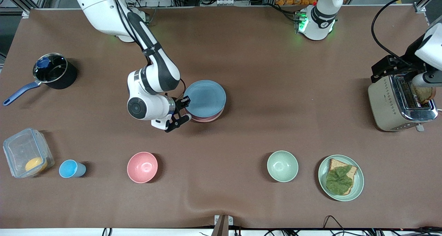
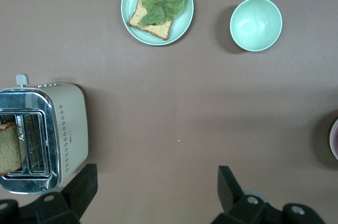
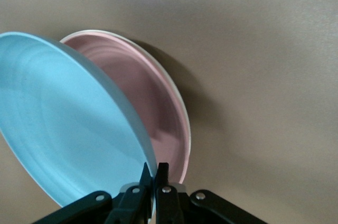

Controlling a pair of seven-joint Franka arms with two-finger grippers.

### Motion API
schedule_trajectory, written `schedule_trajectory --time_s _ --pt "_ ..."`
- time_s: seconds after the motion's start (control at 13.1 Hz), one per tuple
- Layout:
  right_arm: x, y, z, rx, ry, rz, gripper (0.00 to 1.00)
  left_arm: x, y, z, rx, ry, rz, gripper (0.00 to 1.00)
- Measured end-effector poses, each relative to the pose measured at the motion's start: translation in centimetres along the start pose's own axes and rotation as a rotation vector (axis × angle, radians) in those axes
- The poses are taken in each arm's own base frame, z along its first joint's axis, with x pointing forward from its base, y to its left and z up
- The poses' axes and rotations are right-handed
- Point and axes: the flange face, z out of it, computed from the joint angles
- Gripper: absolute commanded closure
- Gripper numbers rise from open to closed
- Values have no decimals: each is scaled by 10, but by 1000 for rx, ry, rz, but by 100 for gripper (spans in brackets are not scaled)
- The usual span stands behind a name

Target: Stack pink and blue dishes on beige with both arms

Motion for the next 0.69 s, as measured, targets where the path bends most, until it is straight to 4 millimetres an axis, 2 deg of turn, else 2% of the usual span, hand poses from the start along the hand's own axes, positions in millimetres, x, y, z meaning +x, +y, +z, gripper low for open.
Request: schedule_trajectory --time_s 0.23,0.38,0.46,0.53,0.69 --pt "1 4 -2 -24 2 -8 0 -2 3 1 2 -16 3 0" --pt "5 2 -12 -26 18 -14 0 -4 3 2 3 -26 3 0" --pt "6 2 -23 -25 22 -14 0 -4 3 2 3 -27 3 0" --pt "6 5 -42 -22 21 -10 0 -4 3 2 3 -28 4 0" --pt "1 16 -94 -16 26 53 0 -4 4 2 3 -29 5 0"
